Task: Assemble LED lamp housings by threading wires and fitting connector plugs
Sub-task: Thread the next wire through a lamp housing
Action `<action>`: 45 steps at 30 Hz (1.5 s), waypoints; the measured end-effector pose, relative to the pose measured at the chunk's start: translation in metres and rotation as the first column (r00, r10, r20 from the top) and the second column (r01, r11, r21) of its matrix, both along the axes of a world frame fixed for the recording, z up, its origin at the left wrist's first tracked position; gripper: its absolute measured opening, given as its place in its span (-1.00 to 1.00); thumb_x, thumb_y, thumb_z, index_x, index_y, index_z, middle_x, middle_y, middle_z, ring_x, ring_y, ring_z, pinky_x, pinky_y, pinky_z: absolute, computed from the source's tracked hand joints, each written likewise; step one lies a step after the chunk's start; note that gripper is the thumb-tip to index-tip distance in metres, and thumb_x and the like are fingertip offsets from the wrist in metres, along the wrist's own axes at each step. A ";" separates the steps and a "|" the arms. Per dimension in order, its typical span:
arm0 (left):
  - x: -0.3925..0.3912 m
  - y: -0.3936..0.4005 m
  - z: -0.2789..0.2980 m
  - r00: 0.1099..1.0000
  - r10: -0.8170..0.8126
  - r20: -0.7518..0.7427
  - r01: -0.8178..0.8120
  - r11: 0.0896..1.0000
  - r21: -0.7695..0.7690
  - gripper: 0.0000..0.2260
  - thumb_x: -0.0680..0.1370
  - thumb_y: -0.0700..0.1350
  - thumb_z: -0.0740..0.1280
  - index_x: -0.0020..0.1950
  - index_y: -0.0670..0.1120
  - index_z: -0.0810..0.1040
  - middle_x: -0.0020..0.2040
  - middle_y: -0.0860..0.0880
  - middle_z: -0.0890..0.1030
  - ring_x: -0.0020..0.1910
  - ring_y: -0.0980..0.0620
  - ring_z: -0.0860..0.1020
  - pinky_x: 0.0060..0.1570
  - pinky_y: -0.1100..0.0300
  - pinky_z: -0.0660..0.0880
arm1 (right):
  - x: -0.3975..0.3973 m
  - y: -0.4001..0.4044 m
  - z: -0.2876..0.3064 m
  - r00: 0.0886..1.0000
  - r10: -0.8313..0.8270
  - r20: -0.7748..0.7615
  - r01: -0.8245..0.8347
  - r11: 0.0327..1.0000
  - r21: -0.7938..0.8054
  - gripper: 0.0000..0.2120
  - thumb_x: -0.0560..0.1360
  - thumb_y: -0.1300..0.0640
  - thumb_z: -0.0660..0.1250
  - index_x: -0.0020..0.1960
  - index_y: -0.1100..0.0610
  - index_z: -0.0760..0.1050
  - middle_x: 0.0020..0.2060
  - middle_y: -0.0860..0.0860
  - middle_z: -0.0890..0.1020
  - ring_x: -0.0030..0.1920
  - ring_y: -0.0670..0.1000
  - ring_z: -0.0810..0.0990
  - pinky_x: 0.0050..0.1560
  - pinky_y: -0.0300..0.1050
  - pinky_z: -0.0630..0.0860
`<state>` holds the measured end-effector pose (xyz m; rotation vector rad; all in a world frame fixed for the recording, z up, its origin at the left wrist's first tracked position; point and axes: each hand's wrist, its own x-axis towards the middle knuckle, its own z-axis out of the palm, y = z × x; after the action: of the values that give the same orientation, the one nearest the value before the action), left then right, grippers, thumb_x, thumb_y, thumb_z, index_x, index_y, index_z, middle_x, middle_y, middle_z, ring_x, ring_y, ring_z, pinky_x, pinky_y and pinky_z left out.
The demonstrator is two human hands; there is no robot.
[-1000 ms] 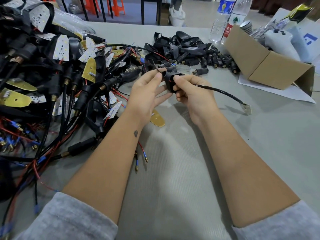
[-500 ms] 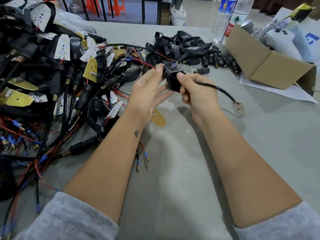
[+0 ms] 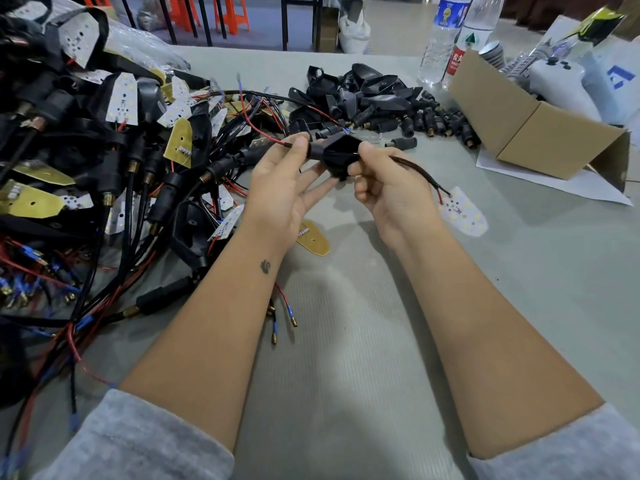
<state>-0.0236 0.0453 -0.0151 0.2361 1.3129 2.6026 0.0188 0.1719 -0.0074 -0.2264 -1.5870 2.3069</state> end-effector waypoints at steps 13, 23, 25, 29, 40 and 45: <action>-0.003 -0.001 -0.001 0.987 0.161 -0.027 -0.162 0.986 -0.042 -0.79 0.70 -0.10 0.11 0.03 -0.07 0.53 0.00 -0.06 0.67 -0.03 0.01 0.68 -0.09 0.17 0.61 | 0.002 0.001 -0.001 1.000 -0.022 -0.003 0.022 0.994 0.107 -0.94 0.51 0.23 0.40 -0.03 0.15 0.55 -0.38 0.02 0.58 -0.42 -0.04 0.49 -0.32 -0.22 0.44; -0.005 -0.001 -0.001 0.958 0.285 -0.024 -0.286 0.958 -0.025 -0.80 0.71 -0.13 0.07 0.08 -0.10 0.49 0.03 -0.08 0.62 0.04 -0.03 0.63 0.07 0.09 0.61 | -0.002 0.006 -0.002 0.998 0.046 0.035 -0.046 0.999 0.007 -0.57 0.53 0.49 0.21 0.34 0.19 0.36 -0.24 0.09 0.55 -0.37 -0.04 0.52 -0.27 -0.21 0.50; -0.006 -0.001 -0.001 0.955 0.296 -0.023 -0.297 0.955 -0.018 -0.79 0.71 -0.14 0.07 0.07 -0.09 0.49 0.02 -0.06 0.63 0.00 0.01 0.65 0.03 0.11 0.61 | -0.001 0.005 0.000 0.994 0.096 0.054 -0.092 0.992 -0.087 -0.49 0.49 0.56 0.03 0.36 0.23 0.32 -0.22 0.12 0.54 -0.34 0.00 0.55 -0.22 -0.19 0.53; -0.007 -0.001 -0.002 0.944 0.326 -0.042 -0.327 0.945 -0.024 -0.77 0.71 -0.14 0.06 0.03 -0.04 0.50 -0.05 0.03 0.66 0.02 0.03 0.65 0.01 0.15 0.60 | 0.001 0.005 0.005 0.986 0.156 -0.054 -0.164 0.892 -0.421 -0.64 0.49 0.43 -0.02 0.21 0.22 0.34 -0.18 0.19 0.53 -0.23 0.09 0.56 -0.07 -0.10 0.52; -0.006 0.001 -0.001 0.956 0.294 -0.007 -0.294 0.955 -0.045 -0.79 0.71 -0.14 0.05 0.13 -0.07 0.47 0.01 -0.01 0.64 0.04 0.03 0.64 0.10 0.15 0.59 | -0.008 0.012 -0.004 0.990 -0.138 -0.032 0.130 0.975 -0.178 -0.84 0.64 0.29 0.16 -0.03 0.16 0.49 -0.24 0.09 0.62 -0.34 -0.04 0.61 -0.25 -0.23 0.55; -0.003 0.005 0.001 0.976 0.216 0.032 -0.215 0.976 -0.045 -0.81 0.70 -0.17 0.10 0.05 -0.05 0.50 -0.06 0.01 0.66 -0.05 0.06 0.66 0.05 0.15 0.61 | -0.005 0.007 -0.003 0.993 -0.110 -0.038 0.114 0.989 0.098 -0.82 0.62 0.31 0.18 -0.03 0.09 0.48 -0.17 0.06 0.65 -0.36 -0.03 0.55 -0.38 -0.24 0.32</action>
<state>-0.0268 0.0498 -0.0141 0.0398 1.4515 2.7372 0.0135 0.1792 -0.0099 -0.2462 -1.6253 2.1304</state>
